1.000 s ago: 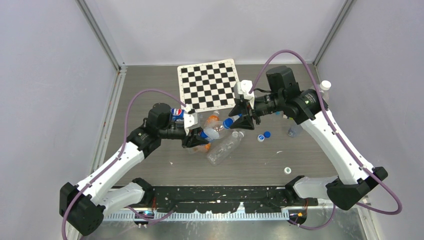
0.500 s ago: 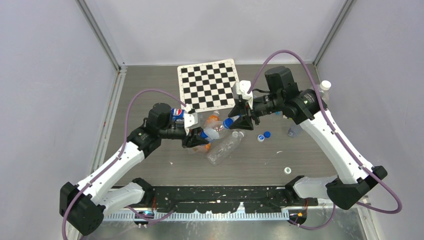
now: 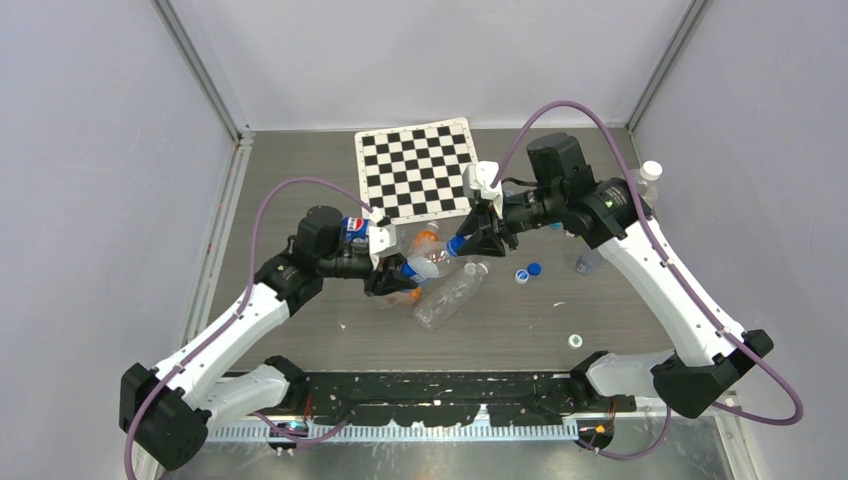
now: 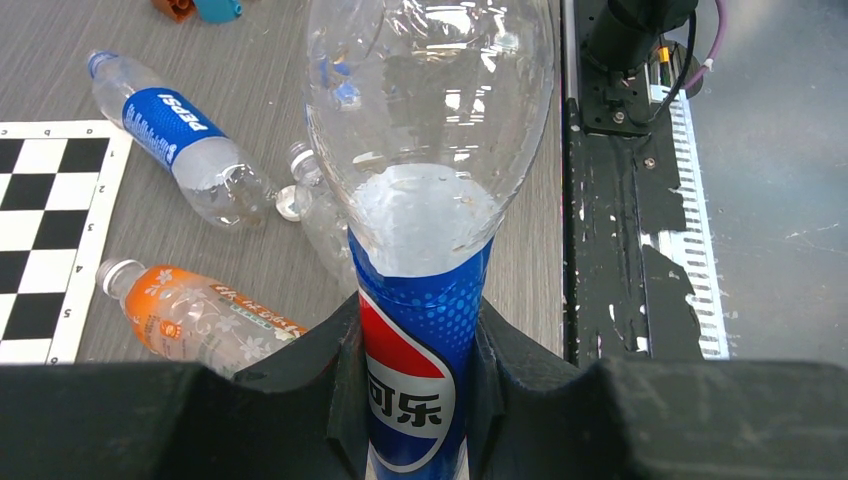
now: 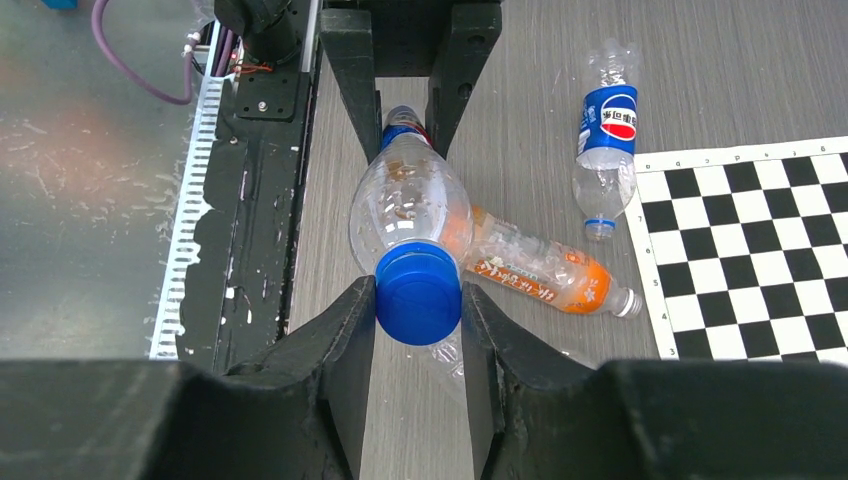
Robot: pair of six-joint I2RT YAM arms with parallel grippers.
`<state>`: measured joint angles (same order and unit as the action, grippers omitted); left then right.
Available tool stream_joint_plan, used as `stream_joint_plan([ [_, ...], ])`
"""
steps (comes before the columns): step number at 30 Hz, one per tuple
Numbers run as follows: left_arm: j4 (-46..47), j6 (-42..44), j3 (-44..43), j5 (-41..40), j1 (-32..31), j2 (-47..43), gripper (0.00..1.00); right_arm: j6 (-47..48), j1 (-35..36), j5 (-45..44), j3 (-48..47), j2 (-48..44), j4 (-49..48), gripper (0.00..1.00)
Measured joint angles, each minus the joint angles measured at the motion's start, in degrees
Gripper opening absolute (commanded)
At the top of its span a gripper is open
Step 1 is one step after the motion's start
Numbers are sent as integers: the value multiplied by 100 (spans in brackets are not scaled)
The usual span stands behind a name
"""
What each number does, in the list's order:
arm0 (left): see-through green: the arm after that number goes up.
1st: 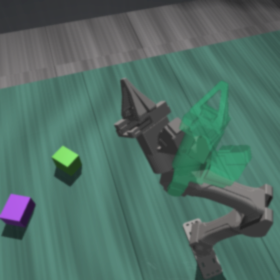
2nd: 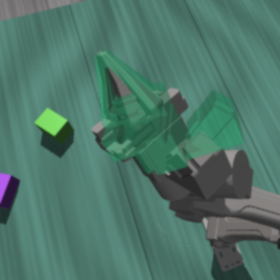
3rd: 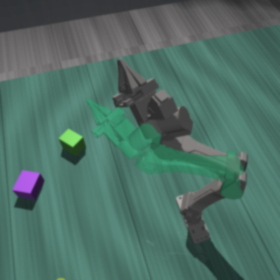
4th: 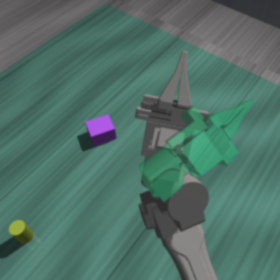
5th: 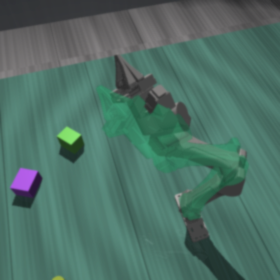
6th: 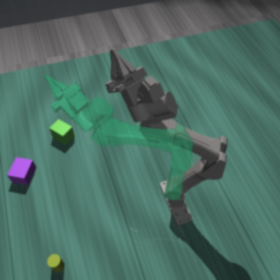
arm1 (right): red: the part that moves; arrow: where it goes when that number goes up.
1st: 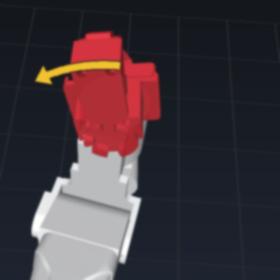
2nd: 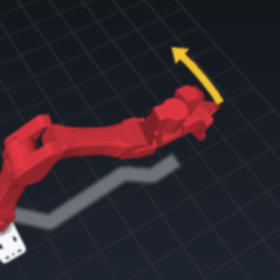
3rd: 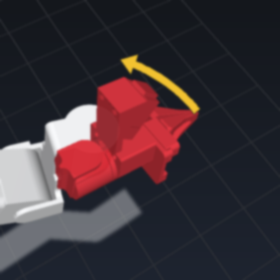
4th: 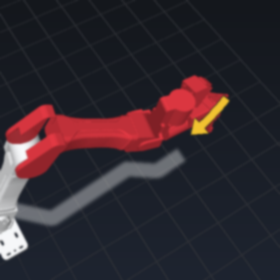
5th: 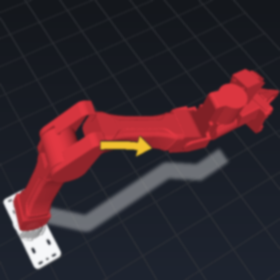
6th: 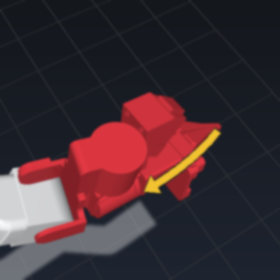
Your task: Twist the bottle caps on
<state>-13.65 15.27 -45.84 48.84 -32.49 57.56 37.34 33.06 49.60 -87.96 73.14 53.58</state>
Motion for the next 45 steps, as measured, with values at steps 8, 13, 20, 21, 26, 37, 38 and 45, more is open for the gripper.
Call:
stream_joint_plan([
  [8,-59,-11,0,42,0,26,29,57,-2,68,118,-28,-55,1],
  [13,-22,-7,0,87,2,39,29,-17,-9,136,151,-37,-192,1],
  [20,745,-168,404,-17,35,-114,31,-964,-24,216,387,-74,-953,1],
  [21,798,-186,452,-83,39,-133,31,-1169,-33,223,509,-105,-1174,1],
  [26,1123,-269,619,-258,44,-151,31,-1897,-57,210,765,-151,-1808,1],
  [37,999,-330,566,-2,37,-238,30,-1167,-17,404,299,-7,-1008,1],
  [38,994,-358,560,39,37,-238,30,-1064,-13,424,223,33,-898,1],
  [45,1309,-638,713,-103,35,-299,30,-1202,-9,398,116,133,-876,1],
])
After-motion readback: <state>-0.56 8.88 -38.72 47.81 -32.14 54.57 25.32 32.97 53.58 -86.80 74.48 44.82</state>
